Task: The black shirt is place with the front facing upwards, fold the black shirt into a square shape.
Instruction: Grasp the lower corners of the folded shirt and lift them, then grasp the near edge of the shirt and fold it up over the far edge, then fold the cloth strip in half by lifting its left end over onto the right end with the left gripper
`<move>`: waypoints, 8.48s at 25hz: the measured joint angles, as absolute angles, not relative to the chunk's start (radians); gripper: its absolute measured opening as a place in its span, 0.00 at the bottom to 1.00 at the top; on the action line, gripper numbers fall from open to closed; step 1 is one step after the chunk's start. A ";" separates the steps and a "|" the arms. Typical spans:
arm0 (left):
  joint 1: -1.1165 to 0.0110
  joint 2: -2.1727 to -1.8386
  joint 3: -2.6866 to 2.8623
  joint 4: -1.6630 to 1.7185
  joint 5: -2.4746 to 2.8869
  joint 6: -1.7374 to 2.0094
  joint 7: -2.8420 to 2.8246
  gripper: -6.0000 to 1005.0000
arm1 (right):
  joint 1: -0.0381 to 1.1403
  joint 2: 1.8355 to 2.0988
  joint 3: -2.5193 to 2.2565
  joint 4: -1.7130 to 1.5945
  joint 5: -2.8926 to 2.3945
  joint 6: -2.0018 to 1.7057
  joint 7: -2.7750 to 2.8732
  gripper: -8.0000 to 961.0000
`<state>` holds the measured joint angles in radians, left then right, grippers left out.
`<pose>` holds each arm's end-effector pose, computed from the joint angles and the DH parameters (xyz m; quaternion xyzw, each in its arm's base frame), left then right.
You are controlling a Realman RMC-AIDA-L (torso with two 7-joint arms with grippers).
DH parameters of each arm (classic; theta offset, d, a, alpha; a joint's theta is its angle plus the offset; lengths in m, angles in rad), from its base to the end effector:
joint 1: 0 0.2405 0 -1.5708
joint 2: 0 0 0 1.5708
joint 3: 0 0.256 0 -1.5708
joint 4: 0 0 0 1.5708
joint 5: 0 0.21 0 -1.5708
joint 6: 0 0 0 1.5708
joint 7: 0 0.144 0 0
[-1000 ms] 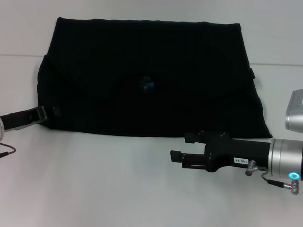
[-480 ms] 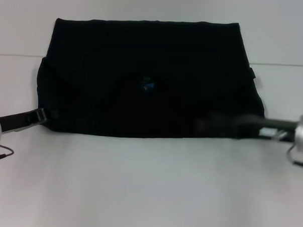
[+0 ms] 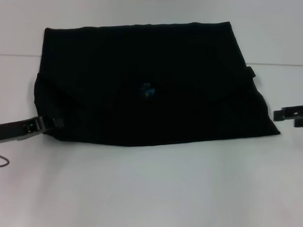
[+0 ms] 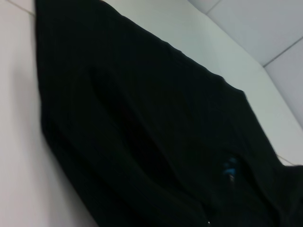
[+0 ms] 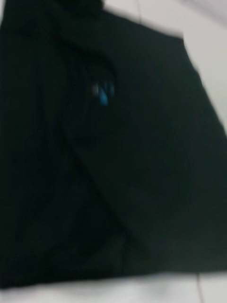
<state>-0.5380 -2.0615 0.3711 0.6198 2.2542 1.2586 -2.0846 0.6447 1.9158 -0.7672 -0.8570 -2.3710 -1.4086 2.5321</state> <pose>-0.3371 0.3491 0.0282 -0.7211 -0.6057 -0.2421 0.2334 0.2796 0.3945 0.0858 -0.7737 0.5916 0.0777 0.2130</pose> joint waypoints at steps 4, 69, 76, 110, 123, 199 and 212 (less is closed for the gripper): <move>-0.519 -2.060 0.347 0.640 2.254 1.320 -2.091 0.06 | 0.696 1.927 -0.718 -0.852 -2.506 -1.399 2.554 0.82; -0.526 -2.053 0.322 0.640 2.248 1.326 -2.097 0.06 | 0.838 1.996 -0.902 -0.569 -2.647 -0.970 2.553 0.09; -0.528 -2.044 0.326 0.659 2.277 1.394 -2.135 0.06 | 0.828 1.990 -0.871 -0.604 -2.646 -1.046 2.526 0.08; -0.549 -2.002 0.280 0.742 2.709 1.955 -2.244 0.06 | 0.631 1.967 -0.859 -0.751 -2.647 -1.723 2.243 0.08; -0.566 -1.973 0.088 0.722 2.596 1.789 -2.263 0.06 | 0.670 1.875 -0.504 -0.541 -2.510 -1.655 2.210 0.08; -0.798 -2.156 0.213 0.395 1.610 0.676 -1.345 0.37 | 0.819 2.098 -0.447 -0.269 -1.627 -0.623 1.519 0.49; -0.764 -2.153 0.214 0.401 1.602 0.718 -1.345 0.86 | 0.806 2.095 -0.451 -0.268 -1.614 -0.680 1.522 0.80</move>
<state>-0.7643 -2.1530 0.2144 0.4007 1.6020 0.7181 -1.3453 0.8060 2.0953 -0.4510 -0.2684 -1.6140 -0.6795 1.5223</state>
